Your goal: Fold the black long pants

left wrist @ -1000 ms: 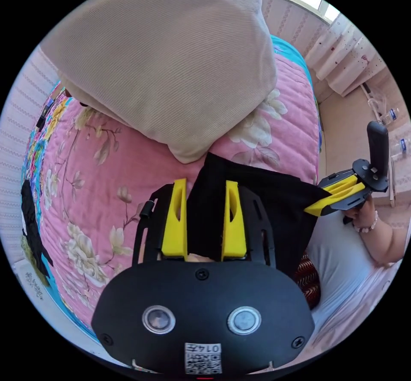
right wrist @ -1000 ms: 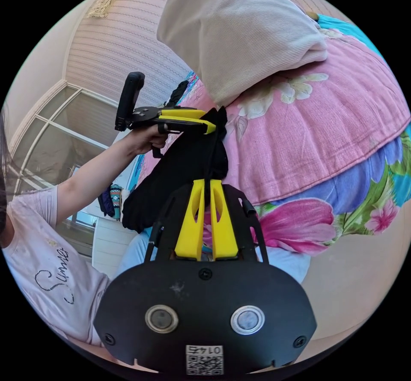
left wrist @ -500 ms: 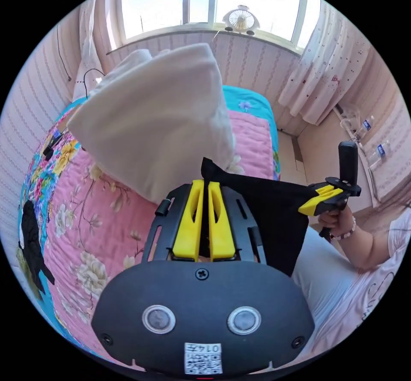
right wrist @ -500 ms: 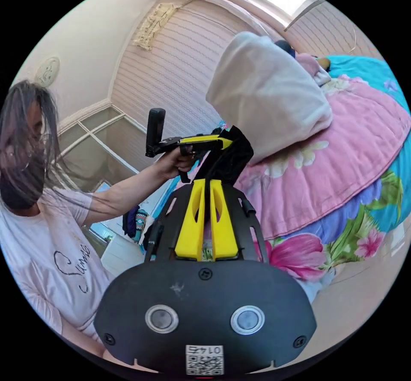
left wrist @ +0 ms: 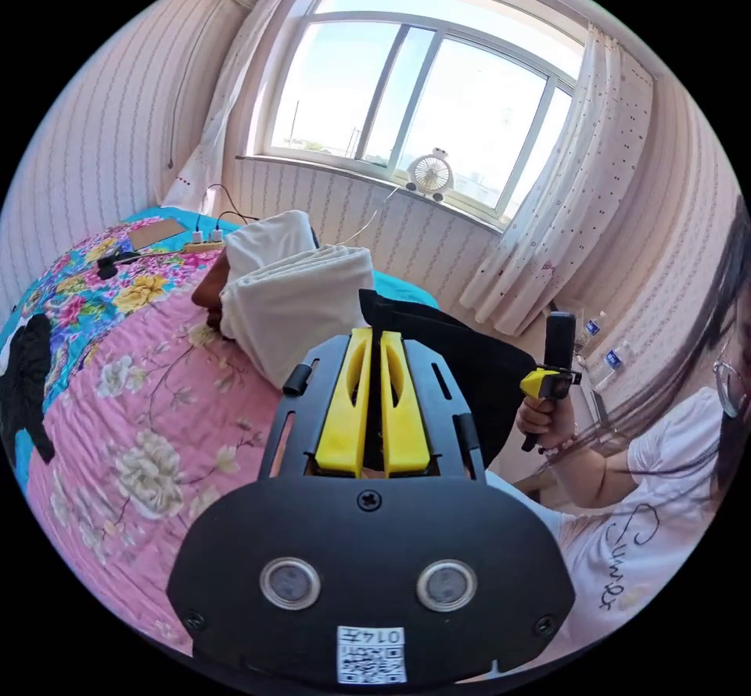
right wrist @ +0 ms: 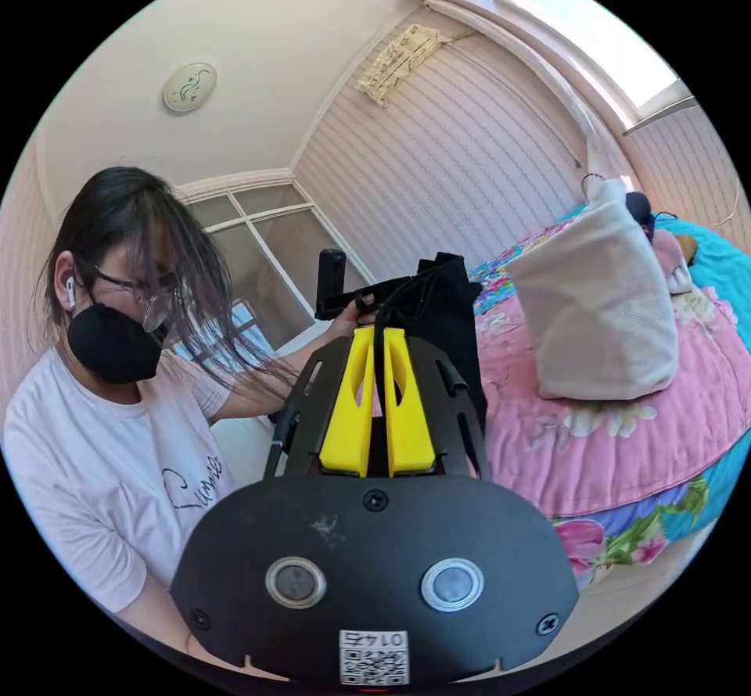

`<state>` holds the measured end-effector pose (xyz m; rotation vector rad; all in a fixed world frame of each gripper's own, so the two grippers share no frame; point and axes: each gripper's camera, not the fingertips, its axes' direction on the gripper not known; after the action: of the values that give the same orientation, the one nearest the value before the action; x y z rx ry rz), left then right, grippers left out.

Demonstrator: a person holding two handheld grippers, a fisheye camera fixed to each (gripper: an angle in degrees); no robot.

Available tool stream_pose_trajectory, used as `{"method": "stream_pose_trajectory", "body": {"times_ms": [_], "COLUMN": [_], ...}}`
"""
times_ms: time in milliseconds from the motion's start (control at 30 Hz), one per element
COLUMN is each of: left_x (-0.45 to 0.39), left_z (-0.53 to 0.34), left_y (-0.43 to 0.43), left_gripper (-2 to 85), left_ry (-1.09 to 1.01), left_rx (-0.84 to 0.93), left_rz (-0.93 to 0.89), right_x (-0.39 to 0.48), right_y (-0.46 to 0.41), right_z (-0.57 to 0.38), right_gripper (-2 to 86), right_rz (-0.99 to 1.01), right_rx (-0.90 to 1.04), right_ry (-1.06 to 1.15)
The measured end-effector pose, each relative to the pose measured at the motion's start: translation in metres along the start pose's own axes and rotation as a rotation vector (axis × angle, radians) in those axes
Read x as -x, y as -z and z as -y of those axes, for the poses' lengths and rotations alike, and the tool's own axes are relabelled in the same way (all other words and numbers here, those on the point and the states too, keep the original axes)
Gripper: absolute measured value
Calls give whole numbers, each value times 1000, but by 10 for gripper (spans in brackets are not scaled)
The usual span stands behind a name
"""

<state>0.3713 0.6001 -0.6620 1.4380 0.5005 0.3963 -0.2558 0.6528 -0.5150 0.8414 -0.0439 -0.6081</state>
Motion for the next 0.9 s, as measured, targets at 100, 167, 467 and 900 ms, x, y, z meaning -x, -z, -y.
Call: {"method": "stream_pose_trajectory", "body": {"times_ms": [100, 167, 467, 900], "left_x": [26, 38, 149, 169], "left_z": [-36, -60, -188, -349], "left_y": [115, 181, 452, 613], "left_gripper": [-5, -5, 3, 37], "left_ry": [57, 85, 477, 977], "left_rx": [-24, -36, -136, -119], "left_rz": [116, 212, 528, 714], "right_x": [28, 49, 167, 233], "right_y": [-93, -155, -503, -807], "right_z": [-16, -26, -104, -294], "right_gripper": [8, 8, 12, 65], "right_rz": [136, 193, 342, 194], "right_rx": [124, 204, 636, 1062], "right_ry": [-6, 3, 128, 248]}}
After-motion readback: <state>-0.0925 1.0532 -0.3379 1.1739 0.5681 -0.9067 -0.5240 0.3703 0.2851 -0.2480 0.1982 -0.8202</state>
